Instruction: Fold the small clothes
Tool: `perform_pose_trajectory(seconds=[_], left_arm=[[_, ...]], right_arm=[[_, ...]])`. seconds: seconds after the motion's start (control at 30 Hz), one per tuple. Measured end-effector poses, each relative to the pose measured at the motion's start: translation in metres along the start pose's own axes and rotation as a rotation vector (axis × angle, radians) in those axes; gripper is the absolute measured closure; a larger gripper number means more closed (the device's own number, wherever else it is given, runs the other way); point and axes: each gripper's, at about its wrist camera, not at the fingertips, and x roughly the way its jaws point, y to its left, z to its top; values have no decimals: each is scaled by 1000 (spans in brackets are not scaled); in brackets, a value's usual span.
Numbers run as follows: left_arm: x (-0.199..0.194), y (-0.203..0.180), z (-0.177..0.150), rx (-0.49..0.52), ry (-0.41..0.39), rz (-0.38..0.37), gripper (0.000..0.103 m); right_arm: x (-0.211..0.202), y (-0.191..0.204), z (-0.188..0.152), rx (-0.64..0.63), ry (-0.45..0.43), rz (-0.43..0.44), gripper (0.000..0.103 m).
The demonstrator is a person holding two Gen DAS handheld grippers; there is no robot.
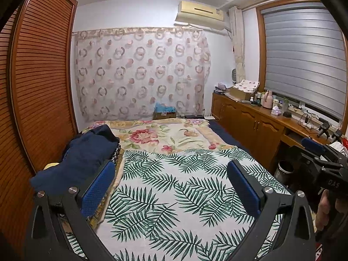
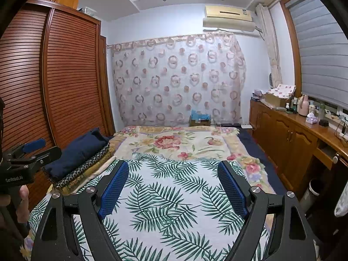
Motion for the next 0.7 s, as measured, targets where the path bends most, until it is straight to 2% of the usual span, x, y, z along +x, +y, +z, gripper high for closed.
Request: perform_pose_trajectory(seconds=[0.37,0.47,0.7], left_arm=[[0,2,0,1,0,2,0],[-1,2,-1,2,0,1,0],[-1,2,0,0,-2,3,0]], right_arm=[[3,-1,-1,0,0,1,18],[8,-18,0,2,0,7,18],[8,-21,1,0,0,9,18]])
